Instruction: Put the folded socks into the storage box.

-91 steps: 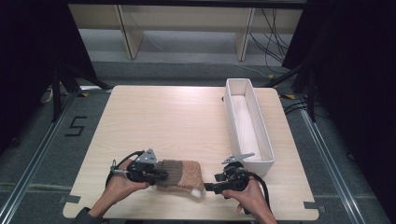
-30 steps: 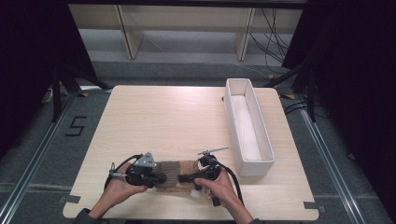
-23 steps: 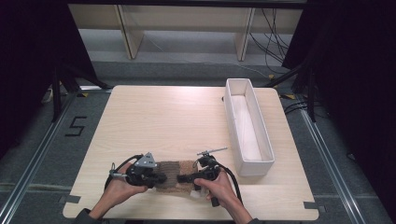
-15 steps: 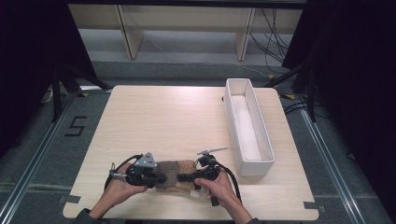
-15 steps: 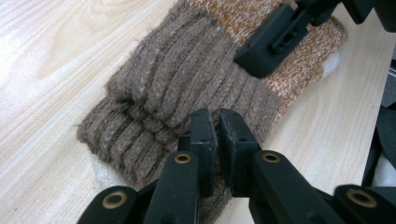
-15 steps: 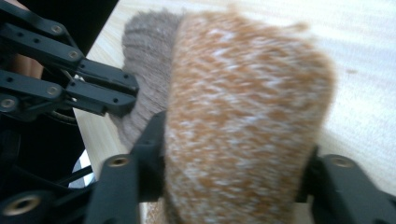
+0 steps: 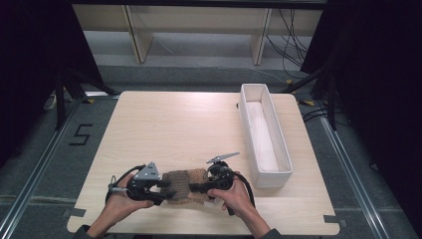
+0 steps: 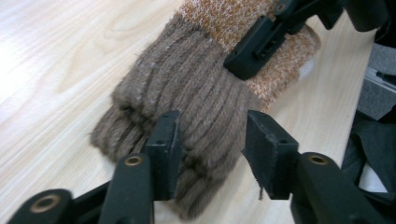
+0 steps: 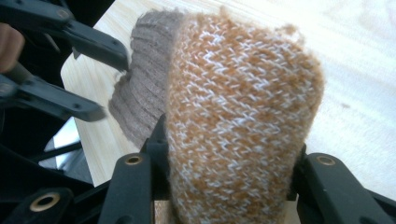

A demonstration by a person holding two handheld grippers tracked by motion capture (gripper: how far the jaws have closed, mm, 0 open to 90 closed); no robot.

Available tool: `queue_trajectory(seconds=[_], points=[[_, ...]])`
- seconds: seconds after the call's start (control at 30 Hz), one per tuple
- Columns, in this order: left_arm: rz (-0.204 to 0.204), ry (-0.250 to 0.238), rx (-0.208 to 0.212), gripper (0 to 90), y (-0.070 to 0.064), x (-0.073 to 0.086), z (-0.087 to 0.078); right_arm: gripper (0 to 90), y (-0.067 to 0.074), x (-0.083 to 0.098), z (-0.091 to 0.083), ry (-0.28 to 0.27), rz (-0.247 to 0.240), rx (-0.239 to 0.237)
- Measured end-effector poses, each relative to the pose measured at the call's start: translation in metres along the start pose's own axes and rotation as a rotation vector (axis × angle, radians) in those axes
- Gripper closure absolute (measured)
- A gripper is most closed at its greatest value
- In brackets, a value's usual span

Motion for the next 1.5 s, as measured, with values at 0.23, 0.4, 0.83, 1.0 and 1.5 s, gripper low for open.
queue_trajectory(seconds=[0.23, 0.4, 0.83, 1.0, 1.5], points=[[-0.073, 0.002, -0.017, 35.4, -0.005, 0.021, -0.003, 55.1, 0.01, -0.012, -0.02, 0.069, -0.069, 0.05], [-0.079, 0.036, -0.04, 26.5, 0.006, 0.032, 0.004, 55.6, 0.021, -0.023, -0.047, 0.154, -0.135, 0.157], [-0.065, 0.108, -0.04, 21.3, 0.011, 0.046, 0.016, 55.6, 0.028, -0.044, -0.099, 0.283, -0.244, 0.279], [-0.083, 0.112, -0.048, 21.3, 0.014, 0.049, 0.018, 55.6, 0.025, -0.044, -0.11, 0.312, -0.246, 0.297], [-0.06, 0.13, -0.049, 21.8, 0.01, 0.05, 0.022, 55.5, 0.012, -0.061, -0.152, 0.283, -0.248, 0.351]])
Point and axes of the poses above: each handheld gripper's, and its own axes: z roughly forward along the jaws, x roughly out of its underside, y roughly to its left, the point moved 10 cm from there along z, roughly forward along the jaws, and after that the axes turned 11 degrees about y, right-handed, at the moved point
